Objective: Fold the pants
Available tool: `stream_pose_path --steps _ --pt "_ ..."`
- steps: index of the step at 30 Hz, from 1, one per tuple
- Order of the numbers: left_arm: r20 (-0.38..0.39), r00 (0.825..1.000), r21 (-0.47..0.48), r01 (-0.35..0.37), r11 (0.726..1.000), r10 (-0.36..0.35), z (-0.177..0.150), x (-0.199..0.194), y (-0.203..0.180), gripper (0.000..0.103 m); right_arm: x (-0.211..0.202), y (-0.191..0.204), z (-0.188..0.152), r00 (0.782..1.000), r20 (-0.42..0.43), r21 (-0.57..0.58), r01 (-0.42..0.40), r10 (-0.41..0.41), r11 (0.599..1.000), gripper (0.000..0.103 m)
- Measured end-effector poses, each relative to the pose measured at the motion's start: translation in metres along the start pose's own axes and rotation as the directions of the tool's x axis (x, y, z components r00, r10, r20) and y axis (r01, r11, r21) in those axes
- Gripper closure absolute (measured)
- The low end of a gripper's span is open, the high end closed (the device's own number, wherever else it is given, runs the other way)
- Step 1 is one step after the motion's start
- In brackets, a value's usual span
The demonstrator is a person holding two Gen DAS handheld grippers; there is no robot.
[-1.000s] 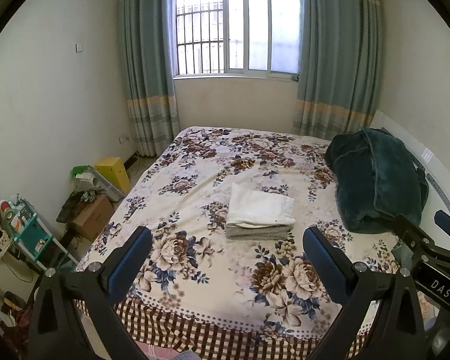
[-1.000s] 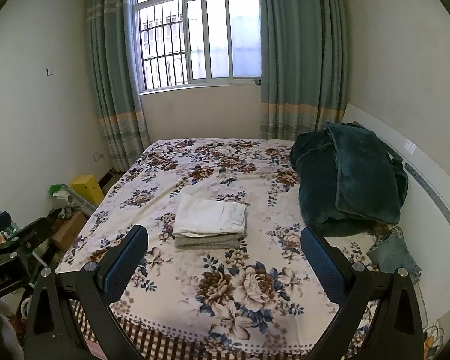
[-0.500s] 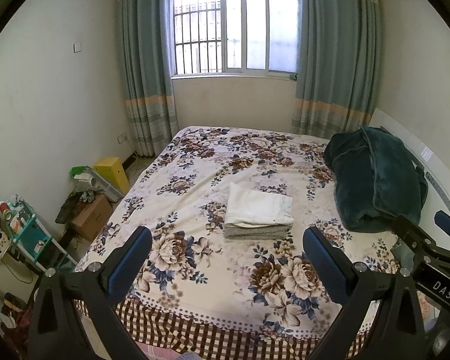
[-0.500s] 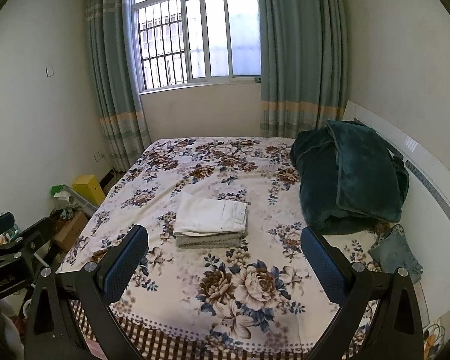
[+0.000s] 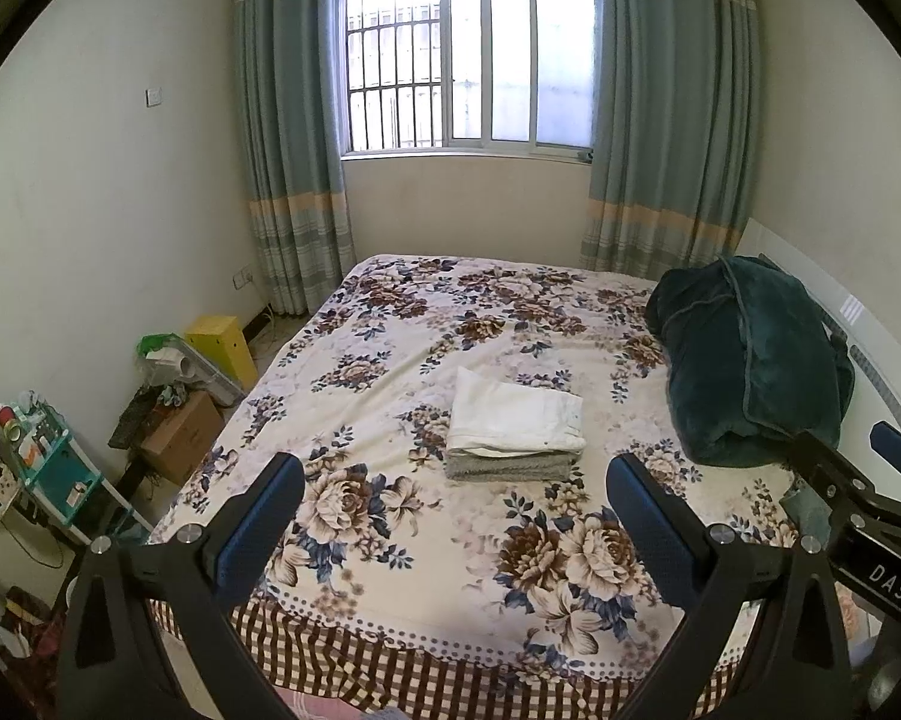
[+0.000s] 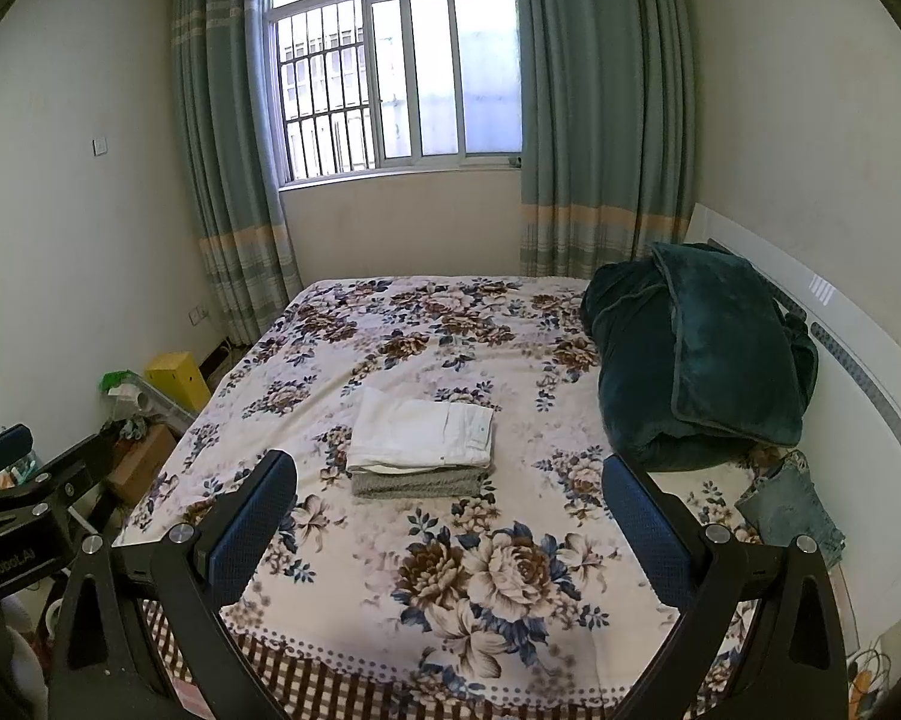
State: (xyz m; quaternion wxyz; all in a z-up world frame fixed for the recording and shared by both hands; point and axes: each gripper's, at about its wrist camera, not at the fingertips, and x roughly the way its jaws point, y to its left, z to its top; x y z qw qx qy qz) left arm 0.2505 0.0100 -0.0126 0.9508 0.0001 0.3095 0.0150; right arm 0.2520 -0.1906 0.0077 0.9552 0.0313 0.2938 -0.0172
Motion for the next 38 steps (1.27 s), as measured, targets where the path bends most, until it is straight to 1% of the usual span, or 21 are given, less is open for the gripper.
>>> stream_pose_path --steps 18,27,34,38 --pt "0.009 1.0 0.007 -0.006 1.0 0.006 0.0051 -0.0006 -0.0021 0.0 -0.0003 0.0005 0.0001 1.0 0.005 0.0 0.001 -0.001 1.0 0.0" --pt "0.006 1.0 0.005 0.007 1.0 -0.007 0.0088 0.0001 -0.0024 0.0 -0.0013 0.0019 -0.0018 1.0 0.005 0.0 0.003 -0.003 1.0 0.0" --pt "0.002 1.0 0.001 -0.005 1.0 0.005 0.0088 -0.0026 -0.0034 0.0 -0.0018 0.0017 -0.0035 1.0 0.001 0.002 0.003 -0.003 1.0 0.0" --pt "0.015 1.0 -0.002 -0.006 1.0 0.006 0.0074 -0.0061 -0.0024 0.0 -0.0006 -0.0003 -0.0056 1.0 -0.003 -0.004 -0.001 0.001 1.0 0.0"
